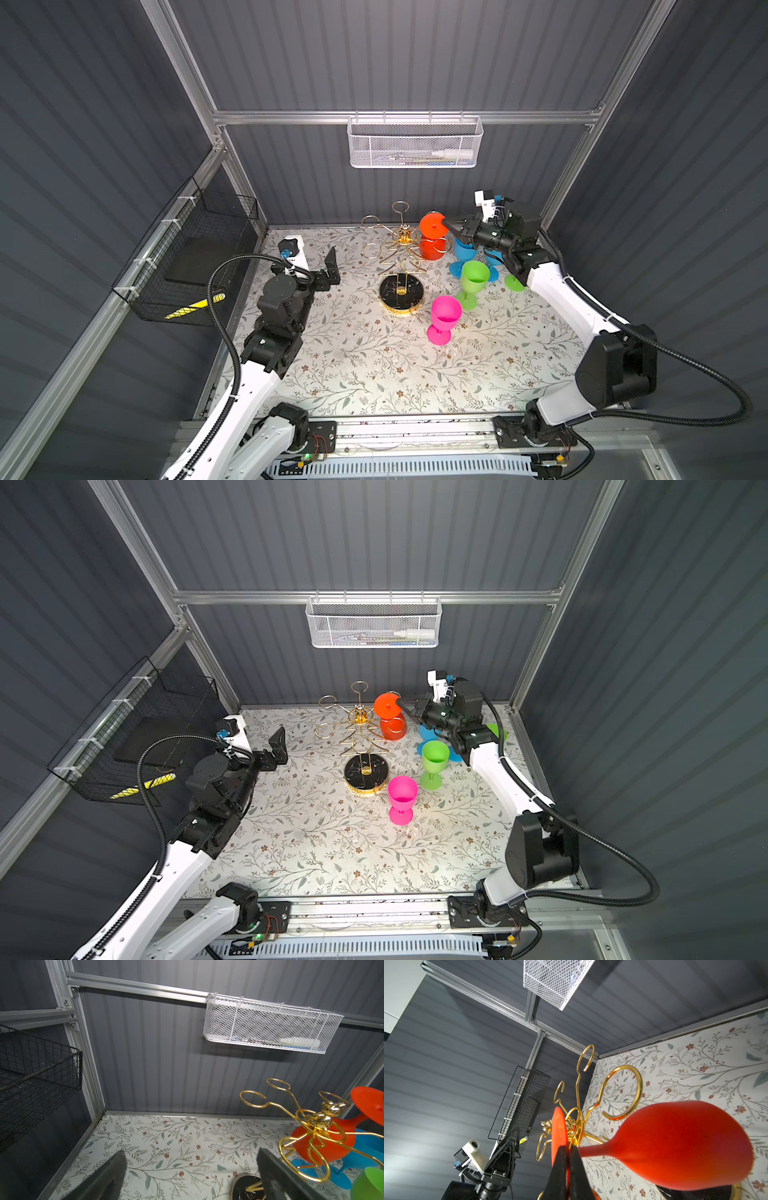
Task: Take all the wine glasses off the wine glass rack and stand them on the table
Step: 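Close the right gripper on the red glass foot and lift it off the hook, then carry the red glass upside down toward the left gripper while the left gripper reaches in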
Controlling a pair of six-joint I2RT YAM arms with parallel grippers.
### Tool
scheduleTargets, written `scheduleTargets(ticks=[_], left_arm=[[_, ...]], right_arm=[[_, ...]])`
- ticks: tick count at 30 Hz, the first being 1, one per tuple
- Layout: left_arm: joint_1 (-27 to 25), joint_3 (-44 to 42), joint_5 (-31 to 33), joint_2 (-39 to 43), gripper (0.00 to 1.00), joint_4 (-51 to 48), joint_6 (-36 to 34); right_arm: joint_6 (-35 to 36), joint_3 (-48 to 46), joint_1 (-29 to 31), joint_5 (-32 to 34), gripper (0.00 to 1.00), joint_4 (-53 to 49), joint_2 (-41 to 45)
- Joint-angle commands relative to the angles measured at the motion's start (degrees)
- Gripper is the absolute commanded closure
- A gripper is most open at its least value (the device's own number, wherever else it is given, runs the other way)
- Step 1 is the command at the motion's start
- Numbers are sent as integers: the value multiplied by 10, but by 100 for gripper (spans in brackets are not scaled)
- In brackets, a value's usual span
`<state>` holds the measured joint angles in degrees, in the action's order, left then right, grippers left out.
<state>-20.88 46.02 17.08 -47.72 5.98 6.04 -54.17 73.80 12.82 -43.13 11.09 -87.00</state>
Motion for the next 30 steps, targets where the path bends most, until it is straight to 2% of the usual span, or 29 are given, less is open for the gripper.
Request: scheduleTargets(ticks=[1,7,14,18,25,30], left_arm=[[5,18,-5,8,1,0,-3],[5,18,-18,5,1,5,-7],[5,4,-101,8,4,53,-60],[5,12,-189,2,10,67,-103],[4,30,-391,-27,13,103,-168],[4,55,-452,-66,14,131,-179]], right_arm=[[13,-19,-15,15,100,4,22],[22,-37,-39,18,100,-11,62],[55,-19,-65,22,100,-64,122],[70,-6,-65,20,100,-90,157],[95,28,-63,-4,100,-131,197],[110,70,-50,-24,100,-161,208]])
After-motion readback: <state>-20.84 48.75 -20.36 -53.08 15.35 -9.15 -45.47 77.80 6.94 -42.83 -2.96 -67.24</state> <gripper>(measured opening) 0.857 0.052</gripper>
